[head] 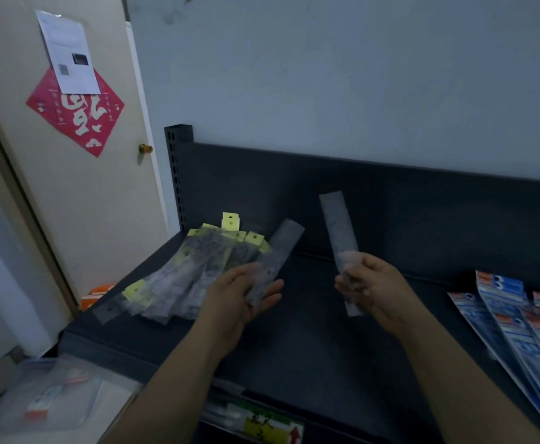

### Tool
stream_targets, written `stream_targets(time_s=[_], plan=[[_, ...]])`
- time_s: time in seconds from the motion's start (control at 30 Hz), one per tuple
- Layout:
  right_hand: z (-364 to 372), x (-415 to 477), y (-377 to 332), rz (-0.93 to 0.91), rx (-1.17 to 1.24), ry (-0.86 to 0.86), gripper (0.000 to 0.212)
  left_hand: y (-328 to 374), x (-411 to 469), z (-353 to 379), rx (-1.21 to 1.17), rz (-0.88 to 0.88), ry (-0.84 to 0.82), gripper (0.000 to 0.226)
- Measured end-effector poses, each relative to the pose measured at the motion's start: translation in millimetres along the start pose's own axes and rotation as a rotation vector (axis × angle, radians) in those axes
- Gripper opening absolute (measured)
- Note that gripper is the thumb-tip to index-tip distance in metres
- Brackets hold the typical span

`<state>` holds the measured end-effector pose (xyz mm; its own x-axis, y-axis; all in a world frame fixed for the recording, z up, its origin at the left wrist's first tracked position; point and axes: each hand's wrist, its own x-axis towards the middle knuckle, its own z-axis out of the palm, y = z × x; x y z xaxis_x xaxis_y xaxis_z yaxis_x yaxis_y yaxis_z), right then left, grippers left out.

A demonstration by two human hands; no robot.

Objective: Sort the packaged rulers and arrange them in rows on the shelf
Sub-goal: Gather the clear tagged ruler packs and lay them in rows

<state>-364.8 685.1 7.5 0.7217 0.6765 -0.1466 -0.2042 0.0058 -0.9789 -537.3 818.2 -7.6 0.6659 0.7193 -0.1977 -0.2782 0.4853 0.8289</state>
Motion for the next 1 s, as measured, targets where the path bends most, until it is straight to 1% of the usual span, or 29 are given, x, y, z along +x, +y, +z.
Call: stream_targets(time_s=[0.07, 0.1, 0.17, 0.23, 0.4, 0.47, 0.53, 0.57, 0.7, 0.8, 0.87, 0.93, 1.0], plan=[[-10, 1, -1, 0.023, 0.087, -0.003, 0.011, -10, 0, 5, -0.06, -0.045, -0.009, 0.02], [-11, -1, 0, 0.047, 0.117, -0.035, 0.012, -16, 0, 7, -0.044, -0.058, -0.011, 0.024], [-7, -4, 4, 0.088, 0.111, -0.124, 0.014, -25, 1, 12, 0.029, -0.067, -0.041, 0.036], [-1, -7, 10, 0.094, 0.059, -0.199, 0.017, -31, -2, 18, 0.076, -0.065, -0.079, 0.043], [-6, -12, 7, 0.013, -0.127, -0.308, 0.029, -33, -7, 6, 0.127, -0.043, -0.011, 0.033], [-15, -15, -2, -0.024, -0.228, -0.392, 0.032, -25, -10, -1, 0.171, -0.027, -0.019, 0.029], [-21, -17, -11, -0.042, -0.375, -0.487, 0.03, -14, -15, -6, 0.209, -0.028, -0.039, 0.018], [-25, -15, -15, -0.039, -0.448, -0.501, 0.026, -9, -15, -9, 0.24, -0.034, -0.047, 0.018], [-33, -5, -32, -0.037, -0.689, -0.471, 0.015, 15, -20, -22, 0.357, -0.033, -0.089, 0.032], [-28, -4, -39, -0.018, -0.786, -0.502, 0.015, 27, -25, -28, 0.441, -0.054, -0.171, 0.021], [-19, -2, -38, -0.015, -0.833, -0.528, 0.017, 29, -25, -29, 0.551, -0.08, -0.245, 0.026], [-9, 2, -34, -0.065, -0.816, -0.464, 0.019, 28, -24, -30, 0.666, -0.087, -0.311, 0.023], [1, 6, -27, -0.142, -0.761, -0.346, 0.024, 26, -22, -32, 0.725, -0.106, -0.348, 0.018]])
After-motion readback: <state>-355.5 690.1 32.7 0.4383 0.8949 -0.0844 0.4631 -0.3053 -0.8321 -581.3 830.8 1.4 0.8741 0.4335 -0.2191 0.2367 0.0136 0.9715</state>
